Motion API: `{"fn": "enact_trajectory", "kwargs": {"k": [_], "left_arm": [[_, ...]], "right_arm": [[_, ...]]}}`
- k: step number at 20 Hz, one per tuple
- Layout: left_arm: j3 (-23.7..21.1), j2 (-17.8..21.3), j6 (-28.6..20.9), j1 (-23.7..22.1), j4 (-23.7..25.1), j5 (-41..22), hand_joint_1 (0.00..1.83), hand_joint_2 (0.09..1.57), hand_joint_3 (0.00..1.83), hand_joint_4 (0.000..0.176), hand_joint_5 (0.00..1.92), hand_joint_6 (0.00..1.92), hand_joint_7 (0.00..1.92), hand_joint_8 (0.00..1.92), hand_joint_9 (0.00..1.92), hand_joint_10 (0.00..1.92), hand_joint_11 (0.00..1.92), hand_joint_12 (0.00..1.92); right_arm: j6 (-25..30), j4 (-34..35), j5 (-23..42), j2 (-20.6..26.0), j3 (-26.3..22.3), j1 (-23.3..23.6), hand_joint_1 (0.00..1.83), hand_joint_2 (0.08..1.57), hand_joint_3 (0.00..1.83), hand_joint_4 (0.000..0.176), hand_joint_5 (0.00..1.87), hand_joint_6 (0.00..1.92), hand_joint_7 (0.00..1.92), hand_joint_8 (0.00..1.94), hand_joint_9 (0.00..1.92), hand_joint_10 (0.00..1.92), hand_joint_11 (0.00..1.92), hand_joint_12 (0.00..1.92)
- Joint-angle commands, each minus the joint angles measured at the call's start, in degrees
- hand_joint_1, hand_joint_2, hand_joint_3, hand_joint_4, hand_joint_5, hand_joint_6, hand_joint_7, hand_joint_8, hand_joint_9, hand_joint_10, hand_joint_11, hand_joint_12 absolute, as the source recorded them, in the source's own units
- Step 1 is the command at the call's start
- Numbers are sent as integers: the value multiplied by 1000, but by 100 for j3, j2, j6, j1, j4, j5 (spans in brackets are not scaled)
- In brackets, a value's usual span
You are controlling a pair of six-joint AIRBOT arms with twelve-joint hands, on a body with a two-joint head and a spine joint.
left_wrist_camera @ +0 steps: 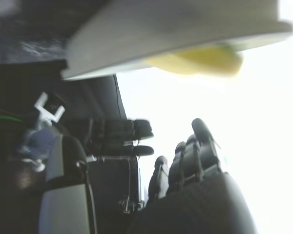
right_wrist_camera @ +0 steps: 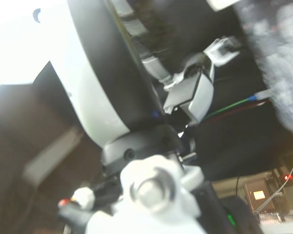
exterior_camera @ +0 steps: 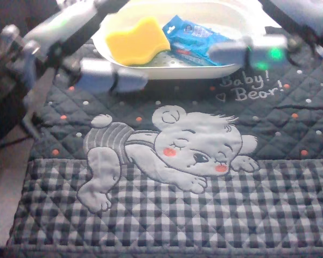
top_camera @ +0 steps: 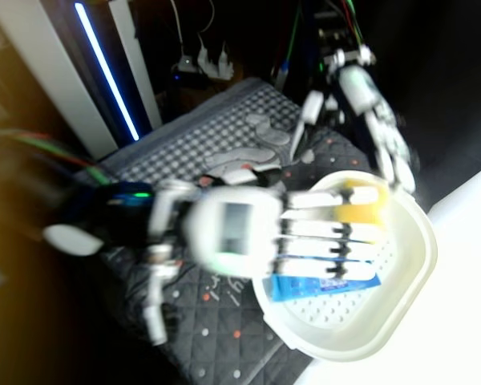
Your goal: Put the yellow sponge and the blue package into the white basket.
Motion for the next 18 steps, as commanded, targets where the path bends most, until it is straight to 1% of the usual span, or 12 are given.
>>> {"fn": "enact_trajectory", "kwargs": {"k": [1, 4, 6, 7, 9, 11, 12, 14, 15, 16, 17, 18], "left_arm": [[-176, 139, -38, 95, 24, -1248, 869, 905, 1, 176, 62, 3, 40, 1, 30, 5, 0, 452], [-936, 761, -39, 926, -3, -2026, 863, 891, 0, 176, 64, 4, 29, 5, 47, 4, 0, 374], [-1293, 1039, -39, 1472, -166, -2510, 890, 902, 5, 176, 79, 6, 32, 3, 51, 4, 0, 367], [-1449, 1151, -39, 1739, -281, -2781, 867, 916, 4, 140, 84, 3, 60, 3, 71, 6, 0, 393], [-1754, 1342, -39, 2233, -460, -3317, 858, 955, 6, 167, 46, 3, 8, 1, 9, 1, 0, 161], [-1920, 1427, -39, 2539, -556, -3664, 751, 945, 4, 148, 11, 0, 5, 0, 29, 0, 0, 165], [-2013, 1483, -39, 2726, -612, -3860, 674, 974, 15, 155, 1, 0, 3, 0, 14, 0, 0, 161], [-2154, 1579, -38, 2999, -686, -4164, 618, 973, 0, 127, 9, 0, 17, 1, 8, 0, 0, 218], [-2272, 1646, -29, 3198, -744, -4415, 737, 904, 4, 143, 19, 0, 23, 0, 41, 1, 0, 285], [-2349, 1686, -7, 3311, -793, -4556, 796, 866, 0, 169, 9, 0, 8, 0, 32, 0, 0, 299], [-2463, 1751, 32, 3571, -951, -4817, 770, 844, 3, 175, 6, 0, 18, 0, 61, 1, 0, 423], [-2530, 1791, 33, 3733, -1115, -4858, 796, 903, 12, 176, 11, 0, 5, 2, 23, 12, 0, 332]], "right_arm": [[23, 61, 1125, 132, -134, -124, 610, 894, 11, 176, 95, 8, 89, 3, 21, 1, 19, 29], [23, 426, 2275, 678, -953, -1135, 765, 969, 1, 176, 240, 3, 195, 2, 94, 3, 0, 343], [23, 639, 2804, 914, -1336, -1742, 779, 1078, 8, 108, 325, 2, 268, 4, 202, 16, 0, 504], [23, 732, 3021, 1007, -1500, -2007, 878, 1045, 0, 94, 386, 8, 330, 9, 245, 16, 0, 475], [114, 915, 3488, 1170, -1792, -2478, 944, 1042, 0, 75, 389, 2, 346, 4, 290, 15, 0, 486], [275, 1039, 3819, 1275, -1950, -2818, 903, 1082, 8, 93, 344, 0, 309, 0, 277, 3, 0, 474], [386, 1126, 4016, 1343, -2045, -3064, 944, 1106, 8, 120, 345, 1, 277, 1, 220, 3, 0, 334], [430, 1268, 4277, 1452, -2213, -3408, 891, 1134, 6, 146, 310, 0, 198, 1, 129, 1, 0, 80], [430, 1328, 4336, 1521, -2330, -3575, 843, 1120, 0, 124, 267, 1, 168, 0, 84, 1, 0, 15], [429, 1329, 4336, 1550, -2392, -3615, 824, 1099, 0, 130, 240, 0, 161, 0, 57, 0, 0, 2], [429, 1354, 4336, 1552, -2422, -3708, 872, 1092, 0, 130, 227, 0, 149, 0, 29, 0, 0, 0], [429, 1420, 4336, 1546, -2424, -3784, 827, 1099, 0, 145, 207, 0, 128, 0, 30, 2, 0, 0]]}}
